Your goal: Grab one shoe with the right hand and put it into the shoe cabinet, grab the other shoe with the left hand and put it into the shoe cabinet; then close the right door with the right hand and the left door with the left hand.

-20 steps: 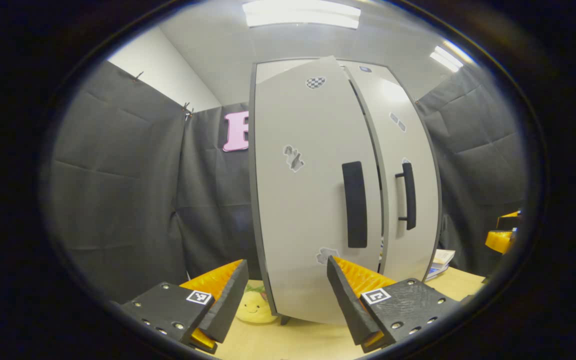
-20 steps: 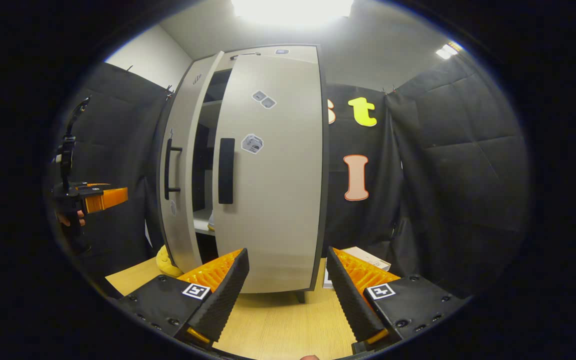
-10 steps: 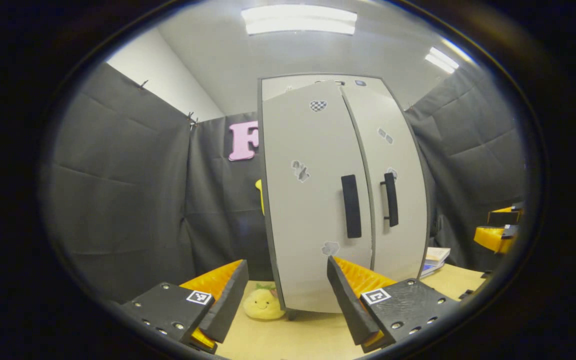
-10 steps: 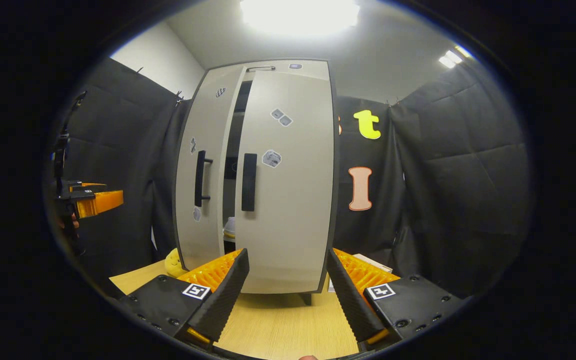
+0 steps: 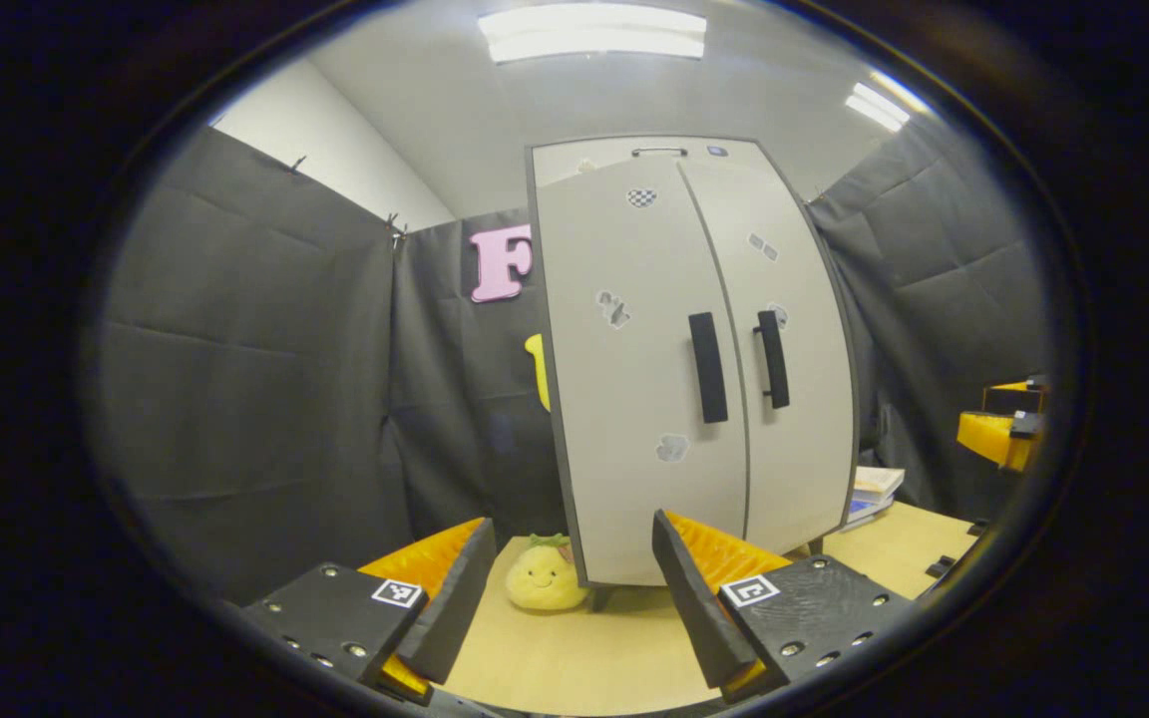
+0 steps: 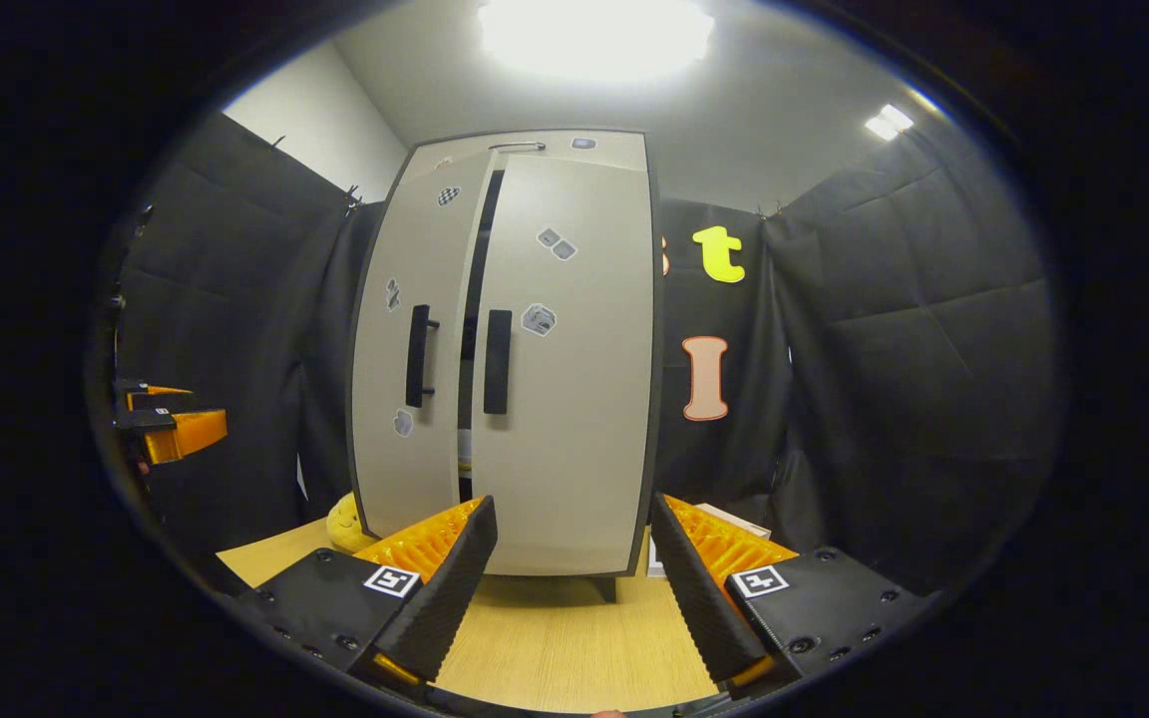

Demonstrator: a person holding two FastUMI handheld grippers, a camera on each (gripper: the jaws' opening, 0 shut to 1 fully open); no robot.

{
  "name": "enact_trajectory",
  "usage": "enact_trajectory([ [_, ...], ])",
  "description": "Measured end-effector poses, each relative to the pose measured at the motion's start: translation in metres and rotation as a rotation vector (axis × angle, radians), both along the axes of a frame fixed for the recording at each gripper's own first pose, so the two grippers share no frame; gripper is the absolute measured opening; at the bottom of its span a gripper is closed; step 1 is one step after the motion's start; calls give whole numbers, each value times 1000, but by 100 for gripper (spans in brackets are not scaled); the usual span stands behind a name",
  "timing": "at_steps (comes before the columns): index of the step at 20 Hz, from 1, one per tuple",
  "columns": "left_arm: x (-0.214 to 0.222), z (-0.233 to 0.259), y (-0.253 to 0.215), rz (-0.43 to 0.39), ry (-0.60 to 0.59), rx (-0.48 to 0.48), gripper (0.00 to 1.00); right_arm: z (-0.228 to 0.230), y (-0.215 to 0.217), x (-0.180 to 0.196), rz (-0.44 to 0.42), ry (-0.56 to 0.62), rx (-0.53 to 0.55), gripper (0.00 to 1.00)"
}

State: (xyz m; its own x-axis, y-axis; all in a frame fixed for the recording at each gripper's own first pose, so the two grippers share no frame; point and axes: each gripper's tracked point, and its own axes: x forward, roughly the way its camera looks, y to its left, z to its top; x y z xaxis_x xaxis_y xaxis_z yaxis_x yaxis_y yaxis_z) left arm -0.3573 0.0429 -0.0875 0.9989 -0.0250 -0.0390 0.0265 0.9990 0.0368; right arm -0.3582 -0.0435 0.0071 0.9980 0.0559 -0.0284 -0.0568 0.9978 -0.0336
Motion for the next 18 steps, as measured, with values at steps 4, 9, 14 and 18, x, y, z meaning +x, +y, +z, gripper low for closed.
enact_trajectory([
  [4,-11,-7,8,8,2,4,92,-6,7,-5,-2,6,-10,96],
  [9,-10,-12,9,15,8,21,92,-1,12,-8,-9,-9,-6,98],
  [14,-13,-14,10,20,10,24,91,3,8,-6,-24,-19,4,98],
  [18,-14,-15,11,29,12,21,92,1,6,-7,-28,-14,1,98],
])
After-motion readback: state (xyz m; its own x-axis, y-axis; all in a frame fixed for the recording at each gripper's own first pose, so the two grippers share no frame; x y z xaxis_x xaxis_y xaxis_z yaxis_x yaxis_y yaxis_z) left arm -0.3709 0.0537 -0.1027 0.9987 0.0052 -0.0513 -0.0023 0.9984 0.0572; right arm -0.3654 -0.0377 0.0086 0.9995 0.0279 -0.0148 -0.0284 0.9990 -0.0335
